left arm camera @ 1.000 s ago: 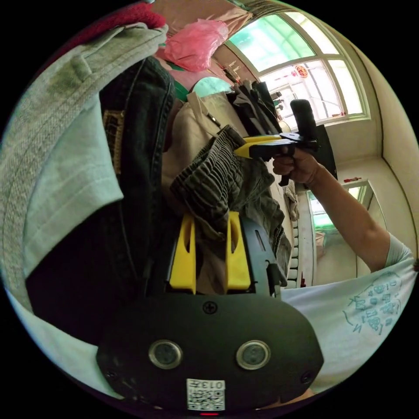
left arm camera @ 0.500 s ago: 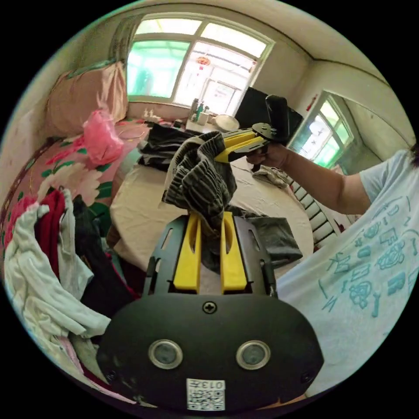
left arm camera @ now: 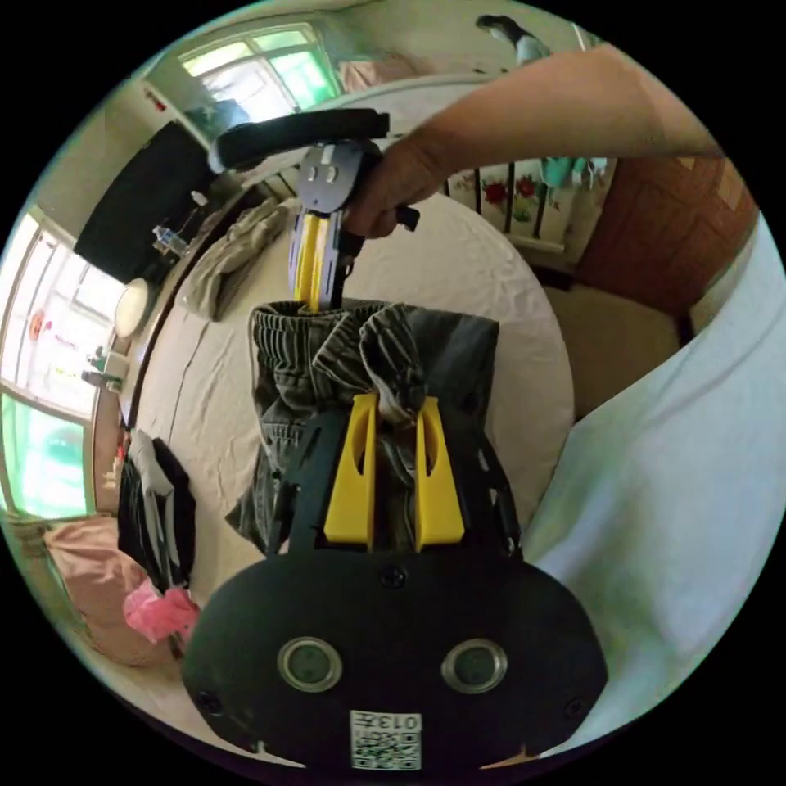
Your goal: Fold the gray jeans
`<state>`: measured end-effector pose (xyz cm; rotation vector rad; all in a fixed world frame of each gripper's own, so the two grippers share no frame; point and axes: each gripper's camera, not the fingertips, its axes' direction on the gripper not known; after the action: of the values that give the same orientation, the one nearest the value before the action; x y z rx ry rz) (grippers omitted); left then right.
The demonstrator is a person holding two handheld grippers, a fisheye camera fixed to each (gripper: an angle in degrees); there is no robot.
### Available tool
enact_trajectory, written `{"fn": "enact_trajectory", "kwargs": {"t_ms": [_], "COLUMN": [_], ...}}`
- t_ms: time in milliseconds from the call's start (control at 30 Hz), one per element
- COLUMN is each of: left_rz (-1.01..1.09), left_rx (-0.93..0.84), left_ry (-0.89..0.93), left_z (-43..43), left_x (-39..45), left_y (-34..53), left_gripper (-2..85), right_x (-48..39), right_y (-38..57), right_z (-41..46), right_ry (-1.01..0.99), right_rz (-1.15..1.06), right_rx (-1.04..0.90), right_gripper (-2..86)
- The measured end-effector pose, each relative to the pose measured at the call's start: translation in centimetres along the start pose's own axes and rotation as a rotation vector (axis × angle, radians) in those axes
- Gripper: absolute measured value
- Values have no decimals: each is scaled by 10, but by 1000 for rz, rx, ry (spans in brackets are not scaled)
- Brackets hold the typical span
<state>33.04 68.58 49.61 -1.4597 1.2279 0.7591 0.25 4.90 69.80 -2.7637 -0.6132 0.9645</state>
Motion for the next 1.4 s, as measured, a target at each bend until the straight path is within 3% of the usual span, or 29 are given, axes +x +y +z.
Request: {"fn": "enact_trajectory", "kwargs": {"t_ms": [133, 233, 300, 400, 533, 633, 733, 867, 967, 1100, 1200, 1267, 1400], "left_rz": [235, 308, 309, 242, -6, -161, -269, -308, -295, -312, -309, -284, -249], "left_rx": [-201, -200, -173, -68, 124, -43, -129, -168, -156, -140, -102, -86, -115], "left_ry": [-40, -134, -81, 49, -21, -90, 10, 91, 29, 12, 71, 6, 11], "left_z": [70, 71, 59, 24, -15, 17, 53, 86, 90, 87, 72, 59, 70], "left_x": [61, 82, 80, 61, 12, -25, -54, -62, -58, -64, -73, -76, -84], "left_y": [-62, -81, -88, -92, -73, -65, -57, -58, -61, -65, -77, -89, -98], "left_gripper": [94, 104, 98, 61, 76, 86, 89, 89, 88, 84, 90, 93, 96], "right_x": [14, 33, 41, 26, 4, -7, -4, 5, 14, 16, 2, -9, -9], "right_y": [63, 116, 153, 169, 166, 161, 169, 186, 189, 188, 179, 176, 211], "right_z": [21, -3, -24, -40, -34, -12, -16, -25, -14, -6, -35, -54, -67], "right_ry": [-15, -135, -229, -301, -348, -313, -292, -233, -397, -326, -243, -208, -138], "right_rz": [208, 404, 563, 616, 667, 690, 754, 812, 855, 880, 777, 741, 877], "right_rx": [-96, 4, 128, 213, 224, 130, 143, 149, 203, 137, 132, 131, 130], "right_gripper": [41, 83, 103, 123, 146, 163, 170, 171, 147, 82, 73, 72, 74]}}
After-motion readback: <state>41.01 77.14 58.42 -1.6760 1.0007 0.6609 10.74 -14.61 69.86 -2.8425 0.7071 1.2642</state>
